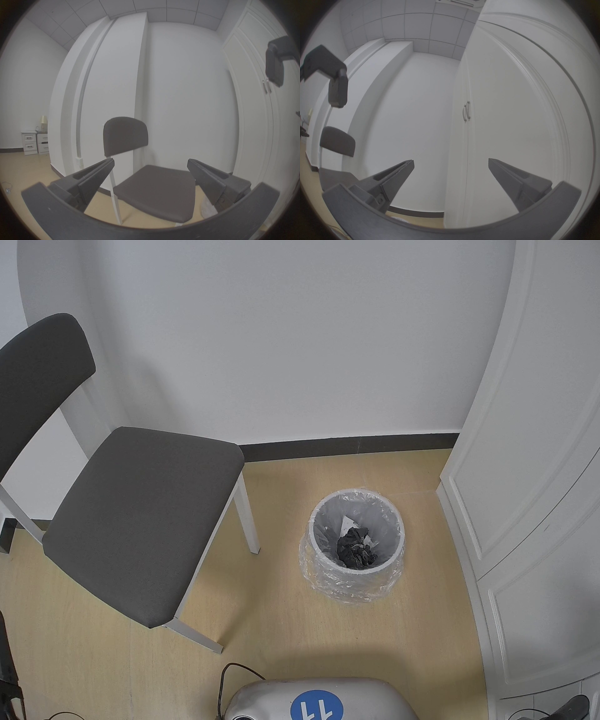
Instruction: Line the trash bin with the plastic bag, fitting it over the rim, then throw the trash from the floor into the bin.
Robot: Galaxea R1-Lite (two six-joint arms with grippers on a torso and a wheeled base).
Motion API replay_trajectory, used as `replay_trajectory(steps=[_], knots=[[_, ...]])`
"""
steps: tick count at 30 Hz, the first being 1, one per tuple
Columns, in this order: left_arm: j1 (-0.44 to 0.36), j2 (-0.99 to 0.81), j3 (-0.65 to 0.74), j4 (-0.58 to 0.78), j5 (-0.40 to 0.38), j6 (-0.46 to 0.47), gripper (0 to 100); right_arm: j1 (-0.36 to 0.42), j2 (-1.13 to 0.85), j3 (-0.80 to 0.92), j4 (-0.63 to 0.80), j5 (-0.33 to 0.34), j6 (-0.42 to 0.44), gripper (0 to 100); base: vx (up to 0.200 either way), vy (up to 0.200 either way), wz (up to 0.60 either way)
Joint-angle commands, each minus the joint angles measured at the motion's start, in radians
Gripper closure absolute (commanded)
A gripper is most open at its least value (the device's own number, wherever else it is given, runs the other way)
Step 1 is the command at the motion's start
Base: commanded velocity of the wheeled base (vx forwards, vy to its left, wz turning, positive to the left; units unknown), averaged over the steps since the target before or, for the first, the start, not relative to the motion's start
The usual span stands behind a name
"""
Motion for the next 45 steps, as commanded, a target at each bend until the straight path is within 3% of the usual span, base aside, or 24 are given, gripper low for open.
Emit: replay_trajectory(steps=[1, 7, 13, 17, 19, 25, 29, 34, 39, 45], knots=[[0.000, -0.015, 0.045, 0.044, -0.005, 0.004, 0, 0.001, -0.011, 0.087, -0.063, 0.002, -0.038, 0, 0.000, 0.000, 0.00], [0.000, -0.015, 0.045, 0.217, -0.003, 0.009, 0, 0.001, -0.011, 0.135, -0.124, 0.002, -0.047, 0, 0.000, 0.000, 0.00], [0.000, -0.013, 0.045, 0.295, -0.011, 0.004, 0, 0.001, -0.011, 0.135, -0.019, -0.009, -0.047, 0, 0.000, 0.000, 0.00], [0.000, -0.013, 0.045, 0.295, -0.066, -0.005, 0, 0.001, -0.011, 0.135, 0.049, -0.024, -0.041, 0, 0.000, 0.000, 0.00], [0.000, -0.015, 0.045, 0.295, -0.112, -0.013, 0, 0.001, -0.011, 0.135, 0.150, -0.040, -0.029, 0, 0.000, 0.000, 0.00], [0.003, -0.015, 0.045, 0.323, -0.112, -0.013, 0, 0.001, -0.011, 0.135, 0.337, -0.107, 0.028, 0, 0.000, 0.000, 0.00], [0.002, -0.013, 0.045, 0.367, -0.170, 0.012, 0, 0.001, -0.011, 0.135, 0.471, -0.109, 0.060, 0, 0.000, 0.000, 0.00], [0.002, -0.013, 0.045, 0.366, -0.180, 0.029, 0, 0.001, -0.011, 0.135, 0.620, -0.109, 0.085, 0, 0.000, 0.000, 0.00], [0.002, -0.013, 0.045, 0.366, -0.180, 0.030, 0, 0.001, -0.011, 0.135, 0.630, -0.084, 0.125, 0, 0.000, 0.000, 0.00], [0.002, -0.013, 0.045, 0.366, -0.180, 0.030, 0, 0.001, -0.011, 0.135, 0.632, 0.022, 0.151, 0, 0.000, 0.000, 0.00]])
